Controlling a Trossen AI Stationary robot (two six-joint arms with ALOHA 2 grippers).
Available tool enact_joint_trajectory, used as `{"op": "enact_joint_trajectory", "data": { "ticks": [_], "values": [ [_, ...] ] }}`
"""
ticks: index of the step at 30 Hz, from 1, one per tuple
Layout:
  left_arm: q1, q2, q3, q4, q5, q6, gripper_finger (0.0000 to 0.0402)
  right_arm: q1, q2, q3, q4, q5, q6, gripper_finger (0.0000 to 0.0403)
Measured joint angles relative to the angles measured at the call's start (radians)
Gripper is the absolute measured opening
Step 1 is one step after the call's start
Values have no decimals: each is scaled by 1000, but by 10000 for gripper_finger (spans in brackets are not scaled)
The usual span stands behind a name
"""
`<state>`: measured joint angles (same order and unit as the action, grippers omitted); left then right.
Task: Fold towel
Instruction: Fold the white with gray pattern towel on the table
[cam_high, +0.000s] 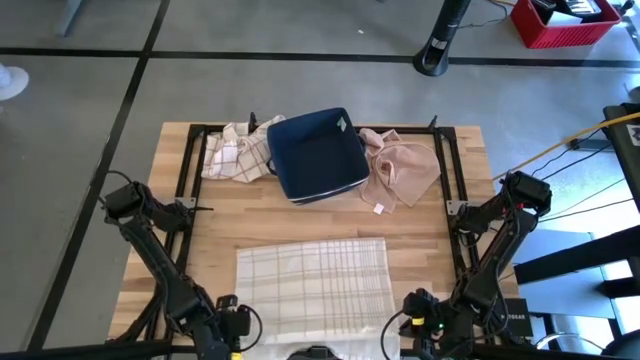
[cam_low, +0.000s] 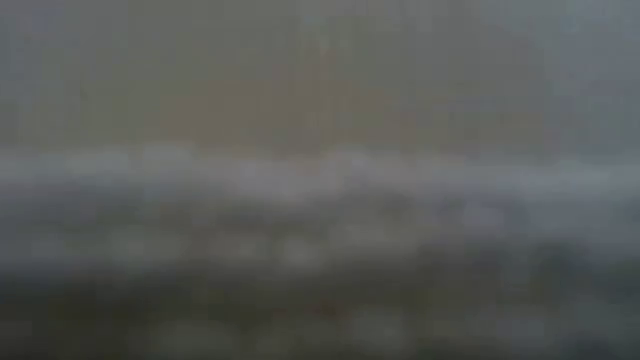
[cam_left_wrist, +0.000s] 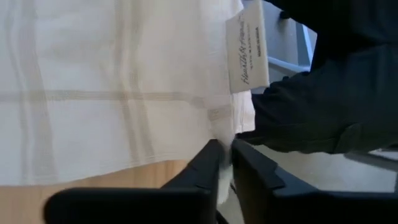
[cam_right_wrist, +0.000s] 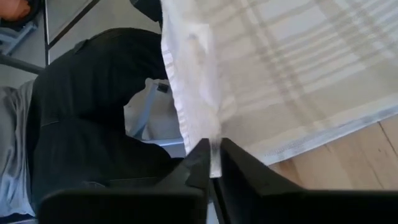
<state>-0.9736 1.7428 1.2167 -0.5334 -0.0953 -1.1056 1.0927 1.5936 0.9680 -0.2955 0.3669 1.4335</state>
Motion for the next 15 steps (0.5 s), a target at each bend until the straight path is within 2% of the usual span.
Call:
{"op": "enact_joint_trajectory", "data": {
  "ticks": [3, 7, 8, 11, 13, 15],
  "values": [
    [9, 0, 0, 0, 14, -26, 89, 0, 0, 0, -1, -37, 15, 97],
    [39, -20, 0, -2, 156, -8, 136, -10, -10, 0, 1, -161, 42, 152],
    [44, -32, 0, 0, 160, -3, 143, -18, -15, 0, 6, -193, 49, 161],
    [62, -51, 1, -16, 64, 75, 155, -39, -34, 0, 10, -198, 43, 181],
    [78, -57, 1, -74, -58, 141, 155, -69, -40, 0, 11, -140, -40, 187],
    [99, -57, 1, -170, -204, 169, 152, -104, -39, 0, 2, -36, -167, 190]
  ]
}}
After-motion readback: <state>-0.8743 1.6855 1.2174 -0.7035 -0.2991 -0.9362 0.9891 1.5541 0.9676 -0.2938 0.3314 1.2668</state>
